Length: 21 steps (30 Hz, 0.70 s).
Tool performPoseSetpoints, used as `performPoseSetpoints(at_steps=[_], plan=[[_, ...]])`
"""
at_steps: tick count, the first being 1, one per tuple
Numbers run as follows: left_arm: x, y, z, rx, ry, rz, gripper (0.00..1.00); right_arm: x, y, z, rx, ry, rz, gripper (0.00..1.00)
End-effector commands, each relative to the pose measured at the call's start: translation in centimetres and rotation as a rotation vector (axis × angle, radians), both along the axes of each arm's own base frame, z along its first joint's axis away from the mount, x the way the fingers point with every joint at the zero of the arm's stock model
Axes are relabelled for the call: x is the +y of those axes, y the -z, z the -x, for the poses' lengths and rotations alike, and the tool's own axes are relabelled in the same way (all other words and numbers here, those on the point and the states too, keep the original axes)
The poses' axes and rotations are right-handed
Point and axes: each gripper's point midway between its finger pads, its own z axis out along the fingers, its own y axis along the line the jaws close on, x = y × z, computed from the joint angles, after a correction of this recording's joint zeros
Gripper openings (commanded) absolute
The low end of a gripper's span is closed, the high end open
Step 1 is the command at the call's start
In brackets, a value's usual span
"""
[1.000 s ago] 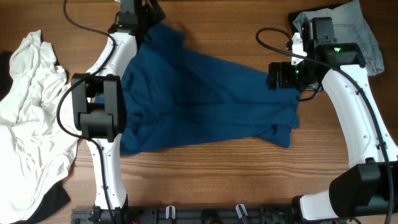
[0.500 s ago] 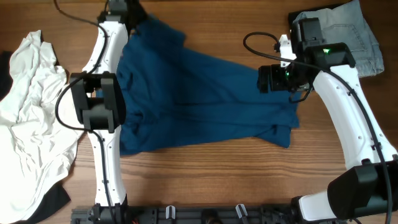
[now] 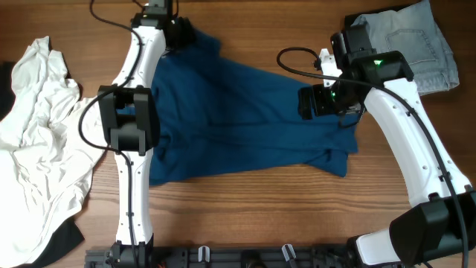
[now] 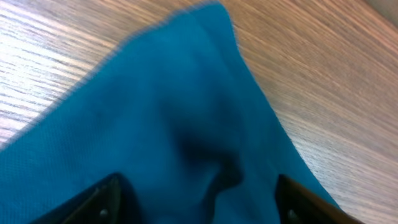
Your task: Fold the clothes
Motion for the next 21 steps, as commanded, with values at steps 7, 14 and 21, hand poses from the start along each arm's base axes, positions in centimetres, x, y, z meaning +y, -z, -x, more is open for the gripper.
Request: performPoseSetpoints(at_steps=[7, 14, 21], plan=[[0.3, 8.5, 7.5, 0.371, 0.0, 0.008, 0.8, 1.6, -3.0, -0.3, -0.023, -0.043, -0.053, 1.0], [1.8, 8.7, 12.3, 0.572, -0.035, 0.01, 0.57, 2.4, -4.3, -0.3, -0.036, -0.054, -0.098, 1.0], [2.2, 7.3, 19.0, 0.856, -0.041, -0.016, 0.41, 2.5, -4.4, -0.4, -0.041, -0.056, -0.102, 1.0]])
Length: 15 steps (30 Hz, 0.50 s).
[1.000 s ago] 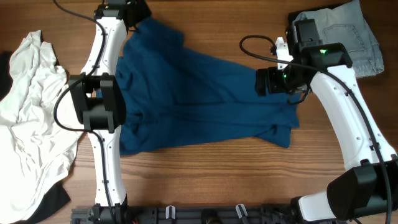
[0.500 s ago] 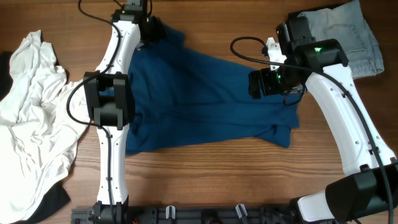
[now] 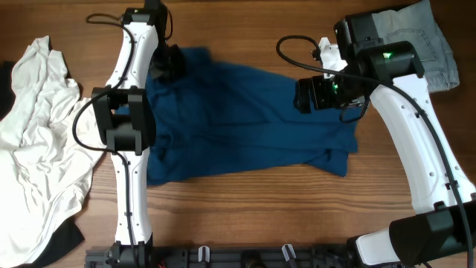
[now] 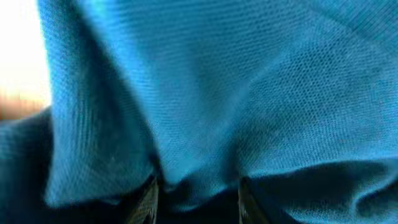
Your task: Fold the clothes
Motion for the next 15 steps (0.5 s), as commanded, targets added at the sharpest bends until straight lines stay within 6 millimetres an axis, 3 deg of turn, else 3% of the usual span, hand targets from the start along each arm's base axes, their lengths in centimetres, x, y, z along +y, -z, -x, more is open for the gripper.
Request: performPoseSetpoints(at_steps=[1, 3, 4, 6, 7, 8, 10, 12, 15], plan=[[0.3, 5.3, 6.6, 0.318, -0.007, -0.029, 0.39, 0.7, -0.6, -0.4, -0.016, -0.023, -0.025, 1.0], [0.2, 4.7, 7.9, 0.373, 0.001, -0.039, 0.34, 0.7, -0.6, -0.5, -0.017, -0.023, -0.025, 1.0], [0.0, 4.6, 8.1, 0.383, 0.004, -0.039, 0.39, 0.7, -0.6, -0.5, -0.018, -0.023, -0.025, 1.0], [-0.1, 4.8, 7.7, 0.363, 0.006, -0.038, 0.59, 0.6, -0.6, -0.9, -0.032, -0.018, -0.027, 1.0], [-0.1, 5.1, 7.0, 0.331, 0.005, -0.036, 0.75, 0.4, -0.6, -1.3, -0.036, -0.007, -0.034, 1.0], [-0.2, 5.4, 6.2, 0.295, -0.006, -0.035, 0.77, 0.1, -0.5, -1.6, -0.036, 0.001, -0.04, 1.0], [0.0, 5.8, 3.9, 0.203, -0.056, -0.032, 0.91, -0.7, -0.1, -2.2, -0.031, 0.025, -0.051, 1.0], [0.1, 5.1, 1.7, 0.111, -0.089, -0.009, 0.92, -1.7, 0.5, -2.6, -0.016, 0.055, -0.048, 1.0], [0.4, 3.2, 0.2, 0.035, -0.095, -0.001, 0.93, -3.1, 2.5, -3.1, 0.034, 0.119, -0.047, 1.0]])
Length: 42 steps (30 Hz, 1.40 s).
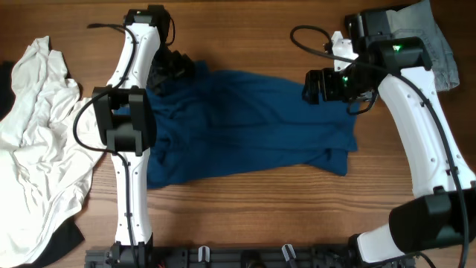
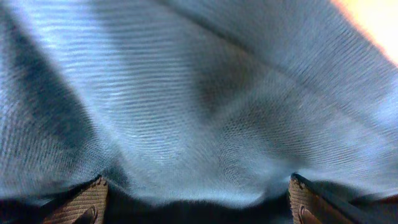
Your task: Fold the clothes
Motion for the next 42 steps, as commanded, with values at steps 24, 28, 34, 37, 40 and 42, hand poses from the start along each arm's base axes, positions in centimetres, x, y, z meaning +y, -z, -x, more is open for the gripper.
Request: performPoseSetpoints(at_steps=[24, 28, 34, 37, 40, 42], plan=[[1.4, -1.6, -1.4, -0.094, 0.041, -0.009, 1.0, -10.2, 19.8, -5.5, 0.304, 0.363, -0.22, 0.99], [1.4, -2.1, -1.5, -0.105, 0.041, -0.006, 1.0, -10.8, 19.8, -6.9, 0.241, 0.333, -0.206, 0.95], [1.4, -2.1, -1.5, -0.104, 0.041, -0.006, 0.94, -10.7, 19.7, -6.4, 0.255, 0.305, -0.203, 0.05], [1.4, -2.1, -1.6, -0.108, 0.041, -0.006, 1.0, -10.6, 19.6, -6.2, 0.264, 0.297, -0.202, 0.04], [0.8, -2.2, -2.2, -0.135, 0.04, 0.025, 1.0, -10.6, 19.6, -6.1, 0.265, 0.297, -0.202, 0.04], [0.2, -2.4, -2.8, -0.16, 0.04, 0.062, 1.0, -10.6, 19.6, -6.1, 0.266, 0.297, -0.203, 0.04]])
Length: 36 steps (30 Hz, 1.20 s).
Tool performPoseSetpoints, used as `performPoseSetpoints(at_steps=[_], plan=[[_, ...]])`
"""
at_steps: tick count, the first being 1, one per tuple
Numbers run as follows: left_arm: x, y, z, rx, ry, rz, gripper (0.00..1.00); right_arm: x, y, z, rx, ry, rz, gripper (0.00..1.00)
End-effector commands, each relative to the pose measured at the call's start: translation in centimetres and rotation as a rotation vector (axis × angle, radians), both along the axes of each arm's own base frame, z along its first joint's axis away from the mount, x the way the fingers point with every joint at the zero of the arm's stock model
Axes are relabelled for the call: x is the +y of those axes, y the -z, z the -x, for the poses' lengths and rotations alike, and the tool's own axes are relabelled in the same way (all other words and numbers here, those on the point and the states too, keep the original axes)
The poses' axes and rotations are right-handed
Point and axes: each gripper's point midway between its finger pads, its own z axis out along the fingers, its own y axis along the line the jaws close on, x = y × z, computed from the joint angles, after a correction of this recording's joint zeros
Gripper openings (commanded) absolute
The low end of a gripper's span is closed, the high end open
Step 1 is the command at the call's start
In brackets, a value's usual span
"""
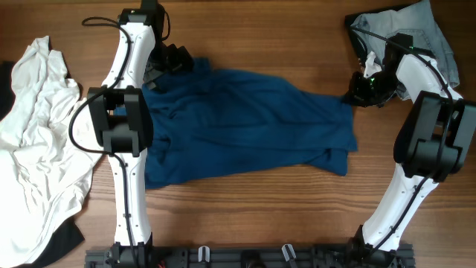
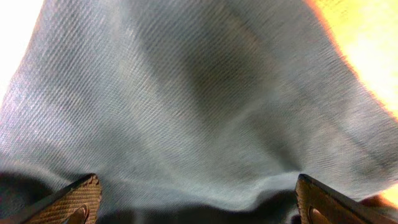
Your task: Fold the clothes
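Observation:
A blue shirt point(image 1: 245, 126) lies spread across the middle of the table. Its top left corner is bunched under my left gripper point(image 1: 169, 59). In the left wrist view the blue cloth point(image 2: 199, 93) fills the frame. That gripper point(image 2: 196, 196) stands open, its ribbed fingers point(image 2: 74, 198) wide apart with cloth lying between them. My right gripper point(image 1: 359, 93) sits at the shirt's upper right edge; from overhead its jaws cannot be made out.
Folded grey jeans point(image 1: 416, 45) lie at the back right, close behind the right arm. A crumpled white garment point(image 1: 41, 141) covers the left side, with a dark cloth point(image 1: 63, 242) under its front end. Bare wood point(image 1: 245, 208) runs along the front.
My right gripper has gone from above the shirt's upper right part to its right edge, near the jeans. The left gripper stays open at the bunched top left corner.
The shirt's top left corner first reached far back, with my left gripper on it. Then that gripper was nearer the front with its fingers close together on the cloth. After that it stood open and the corner lay bunched inward. The right gripper moved from over the shirt to its edge.

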Motion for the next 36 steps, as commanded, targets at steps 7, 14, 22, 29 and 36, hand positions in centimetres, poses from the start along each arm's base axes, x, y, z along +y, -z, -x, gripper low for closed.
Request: performPoseSetpoints(at_steps=[7, 14, 22, 29, 36], plan=[[-1.1, -3.3, -8.4, -0.376, 0.006, 0.089, 1.0, 0.3, 1.0, 1.2, 0.049, -0.038, -0.01, 0.04], [1.4, -1.2, -5.8, -0.236, -0.057, 0.033, 0.99, 0.4, 0.9, 1.7, 0.065, -0.051, -0.015, 0.04], [2.4, 4.6, -3.1, -0.064, -0.097, 0.089, 0.99, 0.5, 0.9, 2.2, 0.083, -0.059, -0.02, 0.04], [0.7, 4.7, -3.7, -0.076, -0.114, 0.165, 0.2, 0.7, 0.8, 2.4, 0.085, -0.066, -0.03, 0.04], [0.7, 4.8, -2.9, -0.038, -0.128, 0.167, 0.81, 0.8, -0.3, 1.9, 0.06, -0.067, -0.038, 0.04]])
